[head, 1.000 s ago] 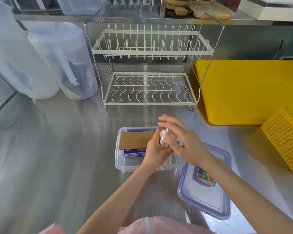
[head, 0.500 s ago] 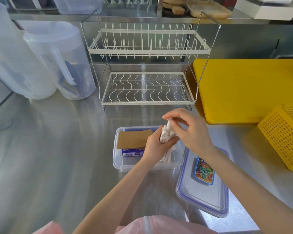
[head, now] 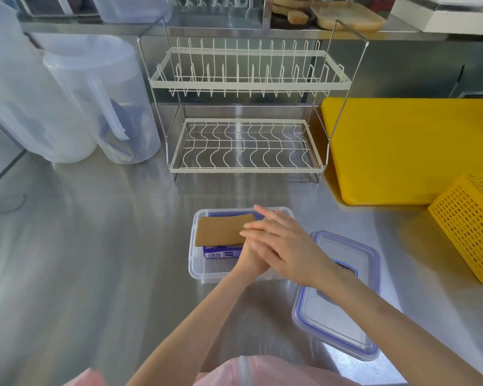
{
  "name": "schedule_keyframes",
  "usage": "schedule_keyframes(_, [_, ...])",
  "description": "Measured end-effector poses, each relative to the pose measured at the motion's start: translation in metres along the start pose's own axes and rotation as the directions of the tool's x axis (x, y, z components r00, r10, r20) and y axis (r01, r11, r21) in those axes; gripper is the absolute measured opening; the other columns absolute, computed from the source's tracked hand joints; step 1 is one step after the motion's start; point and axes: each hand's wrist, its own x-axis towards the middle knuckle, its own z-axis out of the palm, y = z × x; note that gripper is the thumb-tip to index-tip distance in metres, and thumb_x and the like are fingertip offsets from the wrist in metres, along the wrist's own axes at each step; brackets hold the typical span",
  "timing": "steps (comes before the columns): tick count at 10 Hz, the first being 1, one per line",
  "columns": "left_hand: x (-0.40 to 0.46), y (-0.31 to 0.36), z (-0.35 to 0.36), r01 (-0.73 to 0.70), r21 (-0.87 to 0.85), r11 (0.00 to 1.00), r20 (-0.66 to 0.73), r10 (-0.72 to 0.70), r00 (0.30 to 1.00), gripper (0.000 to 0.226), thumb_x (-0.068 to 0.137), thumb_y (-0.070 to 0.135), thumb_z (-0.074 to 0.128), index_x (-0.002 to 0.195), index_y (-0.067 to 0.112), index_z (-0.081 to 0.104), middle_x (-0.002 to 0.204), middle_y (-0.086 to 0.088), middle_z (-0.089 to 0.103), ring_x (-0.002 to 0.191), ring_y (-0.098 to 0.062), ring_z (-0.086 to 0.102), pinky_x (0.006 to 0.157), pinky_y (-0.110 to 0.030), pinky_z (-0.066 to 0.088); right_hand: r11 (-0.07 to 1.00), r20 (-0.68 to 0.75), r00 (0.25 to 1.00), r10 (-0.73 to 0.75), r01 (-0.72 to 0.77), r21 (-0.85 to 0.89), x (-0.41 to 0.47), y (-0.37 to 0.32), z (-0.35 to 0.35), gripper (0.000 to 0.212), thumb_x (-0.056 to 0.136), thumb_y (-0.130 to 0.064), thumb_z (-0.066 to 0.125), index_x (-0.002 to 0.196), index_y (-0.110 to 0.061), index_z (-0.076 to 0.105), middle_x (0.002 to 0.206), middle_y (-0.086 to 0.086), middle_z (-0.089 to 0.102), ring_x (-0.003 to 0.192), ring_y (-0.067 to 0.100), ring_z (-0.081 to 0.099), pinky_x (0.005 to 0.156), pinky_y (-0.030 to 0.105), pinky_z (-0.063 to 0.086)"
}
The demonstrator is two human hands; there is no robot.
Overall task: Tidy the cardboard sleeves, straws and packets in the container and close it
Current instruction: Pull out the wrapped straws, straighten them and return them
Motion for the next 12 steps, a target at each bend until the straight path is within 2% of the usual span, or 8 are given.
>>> schedule_keyframes(1, [-0.004,-0.001,-0.002,0.013,-0.021,1.0,0.005,-0.013,1.0,0.059,0.081,-0.009,0.052,0.133,-0.011,0.024,0.14,-0.029,0.035,0.125,-0.035,0.042,0.077,0.006,0.031,0.999,0.023,1.0,-0.012,0.014,-0.053,-0.002,0.002,0.004,0.037,0.094,-0.023,0.038,0.13,-0.019,0.048,0.139,-0.004,0.048,0.139,0.004,0.011,0.118,0.037,0.011])
schedule_keyframes(2, [-0.002,0.011,-0.006,-0.044,-0.076,0.996,-0.026,0.043,0.999,0.032,0.085,0.0,0.051,0.116,0.006,0.05,0.103,0.005,0.059,0.087,0.0,0.054,0.069,0.001,0.04,0.999,-0.224,0.974,0.038,-0.03,0.037,0.004,0.003,-0.003,0.041,0.094,-0.024,0.034,0.134,-0.018,0.041,0.143,-0.003,0.042,0.137,0.0,0.015,0.117,0.029,0.007])
schedule_keyframes(3, [-0.002,0.011,-0.007,-0.022,-0.104,0.994,-0.008,0.021,1.0,0.031,0.085,0.002,0.05,0.094,0.032,0.047,0.087,0.023,0.046,0.078,0.009,0.052,0.068,-0.003,0.043,0.996,-0.139,0.987,0.087,-0.081,0.046,0.004,0.004,-0.004,0.043,0.096,-0.026,0.031,0.137,-0.018,0.036,0.146,-0.003,0.038,0.136,-0.003,0.011,0.118,0.029,0.006])
schedule_keyframes(4, [-0.003,0.013,-0.007,-0.051,-0.139,0.989,-0.059,0.043,0.997,0.033,0.083,0.006,0.053,0.079,0.037,0.044,0.08,0.02,0.048,0.069,0.011,0.055,0.068,-0.006,0.045,0.964,0.02,0.988,0.15,-0.151,0.218,0.0,0.004,0.001,0.045,0.096,-0.029,0.031,0.141,-0.024,0.027,0.143,-0.01,0.039,0.134,-0.004,0.019,0.115,0.025,0.017])
schedule_keyframes(6, [-0.002,0.027,-0.028,-0.055,-0.361,0.931,-0.311,-0.065,0.948,0.032,0.086,0.018,0.054,0.057,0.029,0.061,0.049,0.013,0.062,0.055,-0.004,0.055,0.062,-0.024,0.046,0.826,-0.124,0.924,0.362,-0.256,0.502,-0.004,0.011,-0.003,0.048,0.093,-0.038,0.037,0.139,-0.027,0.03,0.135,-0.015,0.039,0.121,-0.009,0.034,0.093,-0.002,0.024])
schedule_keyframes(9, [-0.008,0.032,-0.053,-0.207,-0.878,0.432,-0.355,-0.298,0.886,0.022,0.09,0.014,0.046,0.069,0.019,0.046,0.046,0.011,0.047,0.046,-0.006,0.049,0.055,-0.021,0.049,0.96,0.093,0.962,0.255,-0.264,0.097,-0.001,0.004,0.023,0.064,0.083,-0.036,0.056,0.137,-0.029,0.023,0.129,0.003,0.052,0.109,0.023,0.052,0.082,0.03,0.042])
schedule_keyframes(11, [-0.02,0.015,-0.061,-0.184,-0.906,0.381,-0.31,-0.301,0.902,0.022,0.088,0.014,0.048,0.067,0.017,0.048,0.05,0.01,0.05,0.05,-0.006,0.053,0.068,-0.024,0.051,0.978,0.227,0.954,0.193,-0.206,0.035,0.004,0.004,0.019,0.042,0.089,-0.027,0.047,0.128,-0.02,0.032,0.109,0.007,0.057,0.088,0.028,0.057,0.068,0.033,0.043])
schedule_keyframes(12, [-0.029,0.001,-0.074,-0.166,-0.83,0.532,-0.359,-0.283,0.889,0.012,0.086,0.017,0.054,0.074,0.015,0.055,0.056,0.007,0.061,0.058,-0.01,0.06,0.06,-0.024,0.053,0.975,0.346,0.922,0.175,-0.212,0.072,0.005,0.007,0.01,0.03,0.09,-0.027,0.045,0.118,-0.017,0.039,0.101,0.007,0.055,0.084,0.024,0.055,0.07,0.034,0.045])
